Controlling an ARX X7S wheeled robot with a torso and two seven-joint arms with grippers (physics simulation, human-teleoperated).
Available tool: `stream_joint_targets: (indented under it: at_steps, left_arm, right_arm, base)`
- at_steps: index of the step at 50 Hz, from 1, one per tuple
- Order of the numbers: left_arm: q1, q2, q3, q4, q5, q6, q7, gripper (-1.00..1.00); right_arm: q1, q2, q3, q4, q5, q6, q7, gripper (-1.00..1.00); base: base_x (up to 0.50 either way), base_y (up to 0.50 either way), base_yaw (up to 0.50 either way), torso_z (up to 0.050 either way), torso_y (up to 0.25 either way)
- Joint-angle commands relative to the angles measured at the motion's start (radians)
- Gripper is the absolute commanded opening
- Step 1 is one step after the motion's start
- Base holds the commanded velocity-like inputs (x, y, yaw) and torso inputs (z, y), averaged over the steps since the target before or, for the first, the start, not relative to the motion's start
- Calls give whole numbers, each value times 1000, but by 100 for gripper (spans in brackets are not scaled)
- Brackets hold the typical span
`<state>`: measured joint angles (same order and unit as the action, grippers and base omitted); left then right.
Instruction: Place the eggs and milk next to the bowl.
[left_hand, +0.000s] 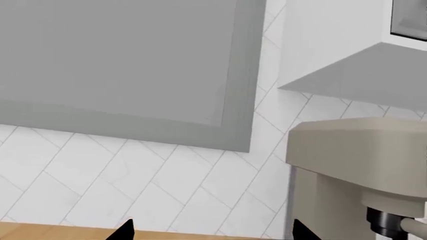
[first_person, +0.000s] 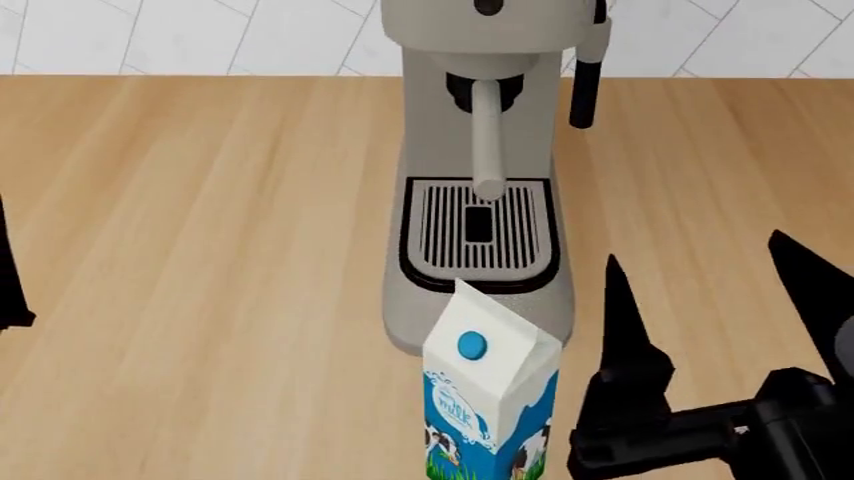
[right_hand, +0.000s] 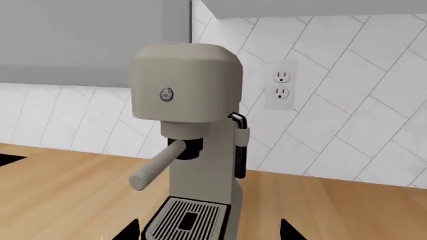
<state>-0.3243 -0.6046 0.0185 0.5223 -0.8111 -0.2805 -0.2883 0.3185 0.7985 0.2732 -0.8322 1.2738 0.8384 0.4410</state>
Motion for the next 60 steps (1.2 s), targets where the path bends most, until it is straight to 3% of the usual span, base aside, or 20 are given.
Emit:
stream_joint_targets:
  at_steps: [1, 29, 45, 60]
  left_arm:
    - [-14, 2, 16, 0, 5, -7, -1, 100]
    - [-14, -2, 23, 12, 5, -7, -4, 100]
    - [-13, -5, 26, 23, 3, -11, -14, 100]
    - [-5, -2, 24, 12, 7, 3, -8, 100]
  right_arm:
    - [-81, 39, 50, -17, 86, -8, -100, 100]
    - [-262, 91, 120, -98, 71, -11, -292, 100]
    - [-138, 74, -61, 2, -43, 33, -333, 100]
    - [-79, 68, -143, 66, -97, 50, -368, 100]
  base:
    - [0, 0, 0, 0, 0]
    - [0, 0, 0, 0, 0]
    - [0, 0, 0, 0, 0]
    - [0, 0, 0, 0, 0]
